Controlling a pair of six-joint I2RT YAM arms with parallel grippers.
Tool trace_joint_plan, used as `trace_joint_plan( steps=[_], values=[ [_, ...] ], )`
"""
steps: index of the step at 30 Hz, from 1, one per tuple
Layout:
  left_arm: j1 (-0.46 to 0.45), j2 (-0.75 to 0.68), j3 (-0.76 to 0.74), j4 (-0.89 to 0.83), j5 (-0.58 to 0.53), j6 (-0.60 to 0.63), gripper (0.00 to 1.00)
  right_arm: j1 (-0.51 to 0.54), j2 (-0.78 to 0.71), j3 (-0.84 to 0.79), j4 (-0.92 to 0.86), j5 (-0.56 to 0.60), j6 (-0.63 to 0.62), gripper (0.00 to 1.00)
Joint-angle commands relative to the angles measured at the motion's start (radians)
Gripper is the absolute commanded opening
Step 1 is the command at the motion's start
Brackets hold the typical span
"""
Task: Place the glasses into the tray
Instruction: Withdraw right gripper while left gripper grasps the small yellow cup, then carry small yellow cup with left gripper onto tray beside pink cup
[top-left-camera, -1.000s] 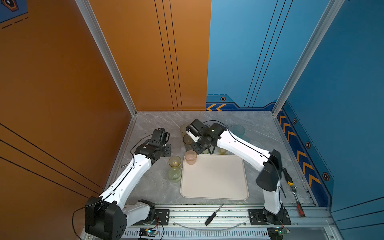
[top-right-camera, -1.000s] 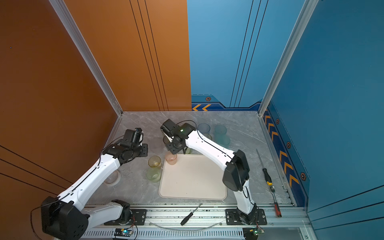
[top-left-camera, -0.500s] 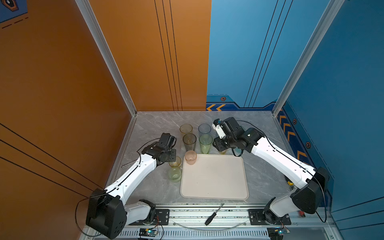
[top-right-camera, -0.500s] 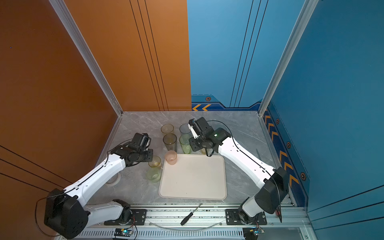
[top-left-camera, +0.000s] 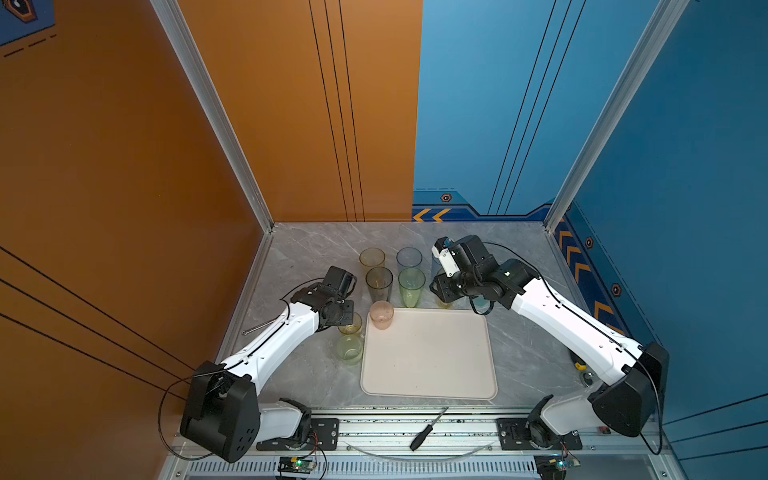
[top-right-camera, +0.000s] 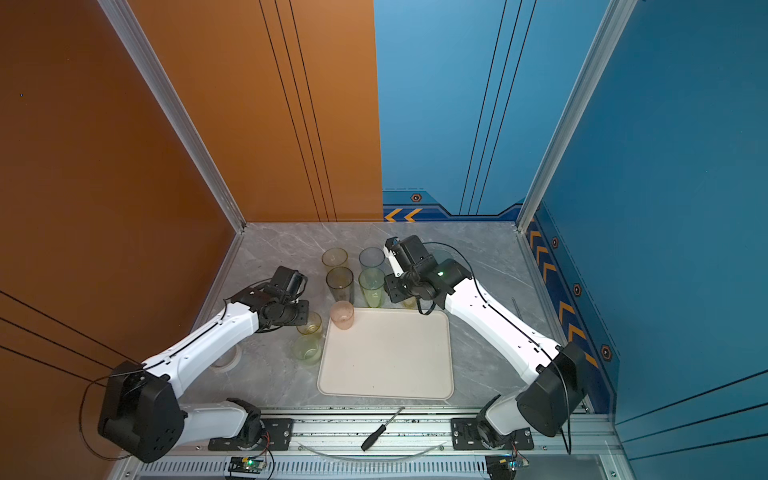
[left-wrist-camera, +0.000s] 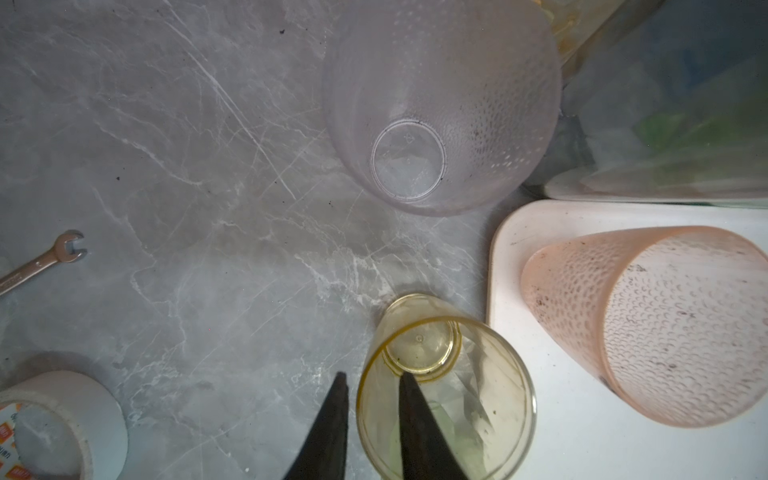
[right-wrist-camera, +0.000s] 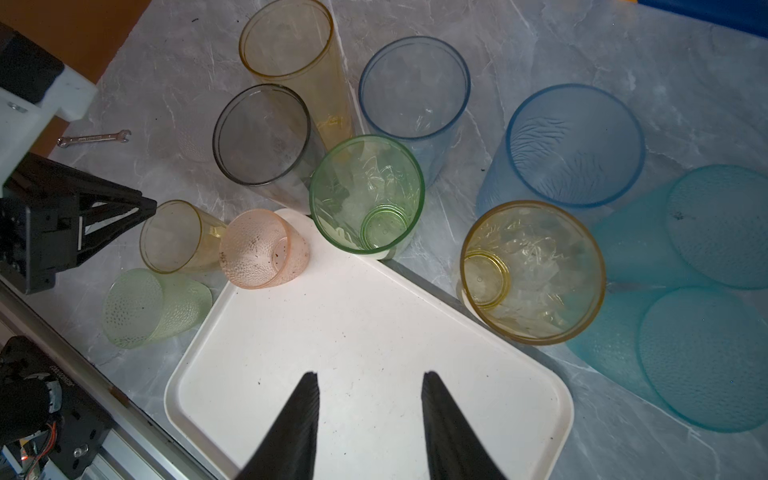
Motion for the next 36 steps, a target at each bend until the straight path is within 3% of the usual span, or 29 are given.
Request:
trace_joint_plan(
  steps=[1,17,36],
  values=[
    [0.006,0.017,-0.020,-0.025,0.031,-0.010,0.24,-0.004,-0.039,-0.016,0.014,-0.011,0.017,0.40],
    [0.013,0.044,-0.041,-0.023,0.057,-0.010,0.20,-0.004,-0.056,-0.025,0.015,-0.018,0.024,0.40],
    [0.015,0.018,-0.022,-0.033,0.028,0.016,0.01,-0.005,-0.055,-0.041,0.020,-0.007,0.027,0.40]
  ],
)
